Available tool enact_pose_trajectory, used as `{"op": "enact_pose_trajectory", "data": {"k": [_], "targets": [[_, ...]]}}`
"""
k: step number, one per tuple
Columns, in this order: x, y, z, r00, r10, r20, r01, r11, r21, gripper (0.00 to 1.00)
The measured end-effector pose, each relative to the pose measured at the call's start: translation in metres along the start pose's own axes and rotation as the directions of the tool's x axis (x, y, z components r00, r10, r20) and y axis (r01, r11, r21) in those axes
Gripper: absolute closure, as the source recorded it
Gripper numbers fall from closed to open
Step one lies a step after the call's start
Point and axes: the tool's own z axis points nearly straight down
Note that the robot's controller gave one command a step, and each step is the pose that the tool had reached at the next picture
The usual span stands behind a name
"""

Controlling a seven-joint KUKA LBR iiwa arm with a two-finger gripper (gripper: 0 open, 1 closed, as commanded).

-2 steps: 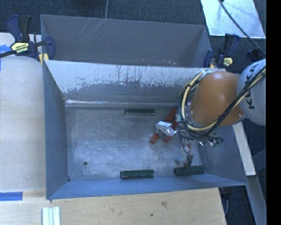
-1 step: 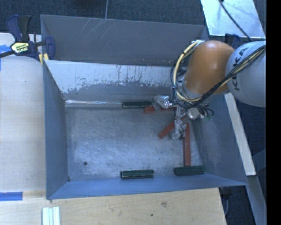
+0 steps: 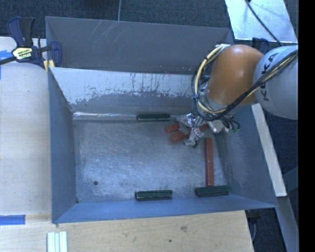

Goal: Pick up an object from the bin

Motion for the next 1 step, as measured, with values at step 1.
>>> {"op": "enact_pose_trajectory", "data": {"k": [1], "targets": [[0.0029, 0.0142, -0.1572, 1.0, -0.027, -0.001, 0.027, 1.0, 0.002, 1.0]]}}
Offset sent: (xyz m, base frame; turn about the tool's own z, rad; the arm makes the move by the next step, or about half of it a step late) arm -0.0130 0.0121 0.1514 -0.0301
